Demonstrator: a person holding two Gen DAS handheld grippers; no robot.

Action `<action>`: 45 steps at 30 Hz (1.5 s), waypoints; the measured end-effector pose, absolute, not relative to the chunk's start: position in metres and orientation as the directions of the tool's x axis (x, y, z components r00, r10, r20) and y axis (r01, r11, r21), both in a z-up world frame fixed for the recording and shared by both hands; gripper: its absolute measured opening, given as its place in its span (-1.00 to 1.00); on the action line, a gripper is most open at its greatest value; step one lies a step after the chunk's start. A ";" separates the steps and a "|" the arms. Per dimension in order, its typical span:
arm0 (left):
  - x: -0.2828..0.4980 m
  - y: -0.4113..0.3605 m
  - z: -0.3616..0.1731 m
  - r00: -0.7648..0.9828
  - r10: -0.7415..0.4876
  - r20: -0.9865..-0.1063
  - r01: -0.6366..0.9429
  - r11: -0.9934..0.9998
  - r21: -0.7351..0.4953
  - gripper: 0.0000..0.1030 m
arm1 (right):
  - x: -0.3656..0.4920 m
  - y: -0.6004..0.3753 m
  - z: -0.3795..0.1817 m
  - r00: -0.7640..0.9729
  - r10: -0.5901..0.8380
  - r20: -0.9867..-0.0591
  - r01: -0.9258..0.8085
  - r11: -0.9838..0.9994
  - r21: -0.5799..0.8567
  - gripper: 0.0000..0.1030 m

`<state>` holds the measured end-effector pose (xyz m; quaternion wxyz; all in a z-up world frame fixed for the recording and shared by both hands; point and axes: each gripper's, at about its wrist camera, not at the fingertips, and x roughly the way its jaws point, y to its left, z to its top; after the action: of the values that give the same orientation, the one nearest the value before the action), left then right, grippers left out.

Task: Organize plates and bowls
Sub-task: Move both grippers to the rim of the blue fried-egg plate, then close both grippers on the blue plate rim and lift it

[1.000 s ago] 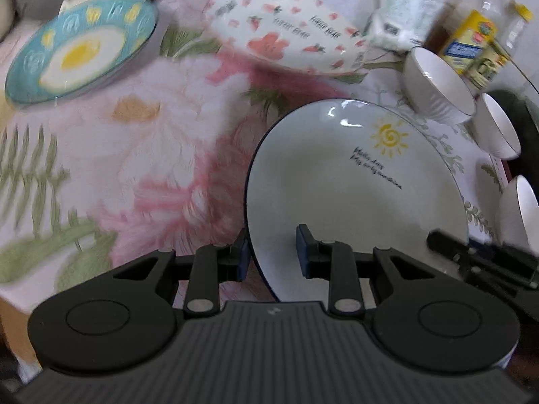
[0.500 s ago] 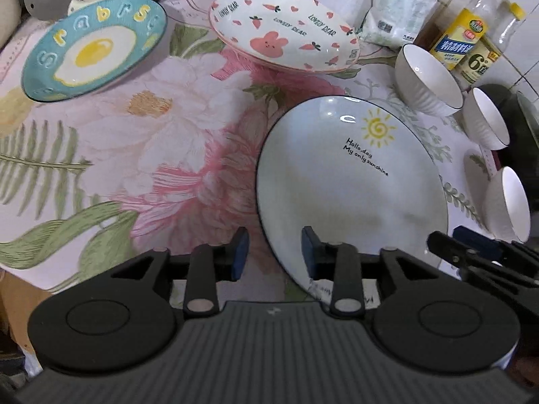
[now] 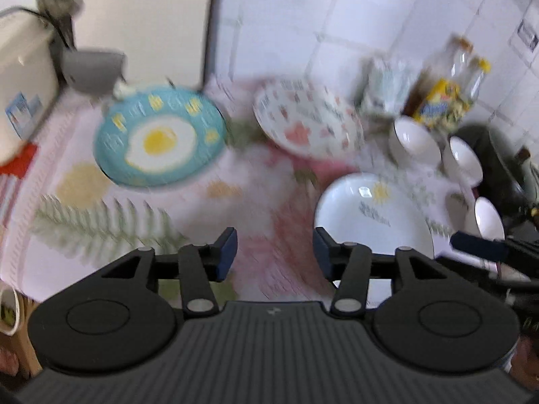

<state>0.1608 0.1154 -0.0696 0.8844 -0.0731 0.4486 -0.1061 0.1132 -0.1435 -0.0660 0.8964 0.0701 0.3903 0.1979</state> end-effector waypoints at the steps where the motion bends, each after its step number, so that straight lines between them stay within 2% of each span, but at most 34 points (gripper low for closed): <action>1: 0.162 0.121 -0.065 0.591 -0.246 -0.768 0.120 0.969 -0.218 -0.03 | 0.114 -0.134 -0.062 0.619 0.419 -0.664 -0.328 0.906 0.266 0.19; 5: 0.170 0.154 -0.049 0.659 -0.201 -0.725 0.117 0.979 -0.166 0.01 | 0.127 -0.099 -0.053 0.610 0.473 -0.636 -0.409 0.875 0.259 0.19; 7: 0.173 0.169 -0.046 0.685 -0.163 -0.710 0.098 0.986 -0.131 0.08 | 0.133 -0.084 -0.051 0.611 0.497 -0.616 -0.431 0.861 0.268 0.19; 9: 0.179 0.187 -0.049 0.694 -0.131 -0.708 0.058 0.990 -0.126 0.21 | 0.145 -0.069 -0.055 0.617 0.521 -0.590 -0.448 0.849 0.282 0.19; 12: 0.192 0.206 -0.060 0.688 -0.085 -0.721 0.003 0.993 -0.115 0.22 | 0.163 -0.045 -0.068 0.567 0.568 -0.597 -0.516 0.810 0.280 0.19; 16: 0.212 0.221 -0.082 0.683 -0.027 -0.730 -0.069 0.992 -0.102 0.24 | 0.191 -0.023 -0.089 0.570 0.556 -0.605 -0.499 0.819 0.282 0.19; 18: 0.221 0.220 -0.092 0.678 0.045 -0.734 -0.096 0.995 -0.027 0.25 | 0.204 -0.016 -0.100 0.576 0.554 -0.601 -0.475 0.825 0.305 0.19; 20: 0.223 0.218 -0.099 0.699 0.067 -0.712 -0.083 0.996 0.013 0.33 | 0.216 -0.011 -0.110 0.582 0.544 -0.605 -0.450 0.834 0.318 0.19; 22: 0.228 0.219 -0.107 0.704 0.071 -0.707 -0.101 0.995 0.000 0.42 | 0.229 -0.005 -0.120 0.587 0.522 -0.619 -0.418 0.850 0.320 0.19; 29: 0.251 0.227 -0.148 0.692 0.066 -0.719 -0.165 0.984 -0.069 0.42 | 0.269 0.009 -0.175 0.577 0.462 -0.673 -0.309 0.887 0.344 0.19; 37: 0.264 0.241 -0.190 0.665 0.056 -0.745 -0.237 0.962 -0.139 0.42 | 0.295 0.016 -0.196 0.576 0.458 -0.677 -0.229 0.886 0.404 0.19; 39: 0.266 0.247 -0.196 0.668 0.027 -0.744 -0.249 0.950 -0.189 0.42 | 0.303 0.017 -0.201 0.570 0.457 -0.682 -0.215 0.885 0.413 0.18; 44: 0.274 0.259 -0.211 0.634 -0.052 -0.772 -0.249 0.931 -0.267 0.18 | 0.320 0.018 -0.208 0.538 0.467 -0.702 -0.185 0.878 0.442 -0.14; 45: 0.273 0.259 -0.210 0.645 -0.046 -0.763 -0.249 0.931 -0.267 0.03 | 0.321 0.018 -0.209 0.539 0.466 -0.702 -0.186 0.878 0.441 -0.21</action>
<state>0.2731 0.2595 -0.2103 0.8896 -0.1767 0.4174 0.0570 0.3214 0.0177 -0.2089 0.8627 0.1587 0.4414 0.1889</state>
